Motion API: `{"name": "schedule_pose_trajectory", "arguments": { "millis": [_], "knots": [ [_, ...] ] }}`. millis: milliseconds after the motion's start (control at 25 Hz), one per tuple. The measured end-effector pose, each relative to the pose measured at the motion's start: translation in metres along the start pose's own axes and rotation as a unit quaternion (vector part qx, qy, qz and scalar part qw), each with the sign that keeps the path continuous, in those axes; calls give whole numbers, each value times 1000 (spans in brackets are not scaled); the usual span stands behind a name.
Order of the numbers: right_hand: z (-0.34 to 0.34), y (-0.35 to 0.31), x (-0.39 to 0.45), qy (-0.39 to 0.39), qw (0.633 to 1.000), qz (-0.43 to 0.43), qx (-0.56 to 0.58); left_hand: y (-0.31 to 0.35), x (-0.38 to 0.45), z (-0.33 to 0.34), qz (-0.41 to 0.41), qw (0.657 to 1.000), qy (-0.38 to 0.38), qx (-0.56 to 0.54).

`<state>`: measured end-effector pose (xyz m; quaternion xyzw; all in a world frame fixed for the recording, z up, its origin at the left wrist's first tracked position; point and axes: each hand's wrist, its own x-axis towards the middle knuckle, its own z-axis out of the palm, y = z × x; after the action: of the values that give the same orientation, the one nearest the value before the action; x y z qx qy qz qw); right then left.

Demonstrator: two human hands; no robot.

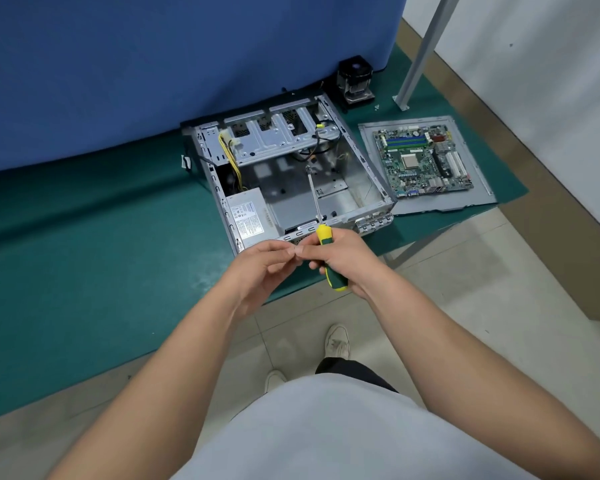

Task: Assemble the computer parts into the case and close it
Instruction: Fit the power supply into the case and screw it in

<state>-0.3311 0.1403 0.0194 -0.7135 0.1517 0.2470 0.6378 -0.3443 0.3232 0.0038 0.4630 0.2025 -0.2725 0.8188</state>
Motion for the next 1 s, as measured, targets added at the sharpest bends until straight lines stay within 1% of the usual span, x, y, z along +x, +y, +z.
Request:
{"name": "schedule_pose_trajectory", "arguments": {
  "millis": [80, 160, 280, 400, 480, 520, 640, 760, 880, 1000],
  "knots": [
    [3, 2, 0, 9, 1000, -5, -1, -1, 2, 4, -8, 1000, 20, -20],
    [6, 3, -1, 1, 1000, -3, 12, -3, 4, 10, -6, 998, 52, -45],
    [7, 6, -4, -24, 999, 31, 29, -1, 8, 17, 11, 986, 103, -134],
    [2, 13, -13, -60, 998, 23, -12, 9, 12, 19, 23, 967, 111, -229],
    [-3, 20, -21, -96, 995, -4, 25, 14, 14, 19, 33, 956, 110, -272],
    [-6, 22, -24, -100, 994, -13, 35, 16, 14, 18, 37, 951, 108, -287],
    [-13, 31, -27, -71, 997, -27, -31, 16, 13, 15, 39, 941, 101, -322],
    [-14, 40, -29, -52, 997, -32, -38, 11, 9, 10, 36, 934, 107, -338],
    [-11, 44, -34, -14, 994, -85, -68, 7, 5, 6, 39, 929, 115, -350],
    [-8, 46, -37, -3, 992, -104, -71, 4, 2, 3, 41, 927, 119, -354]
  ]
}}
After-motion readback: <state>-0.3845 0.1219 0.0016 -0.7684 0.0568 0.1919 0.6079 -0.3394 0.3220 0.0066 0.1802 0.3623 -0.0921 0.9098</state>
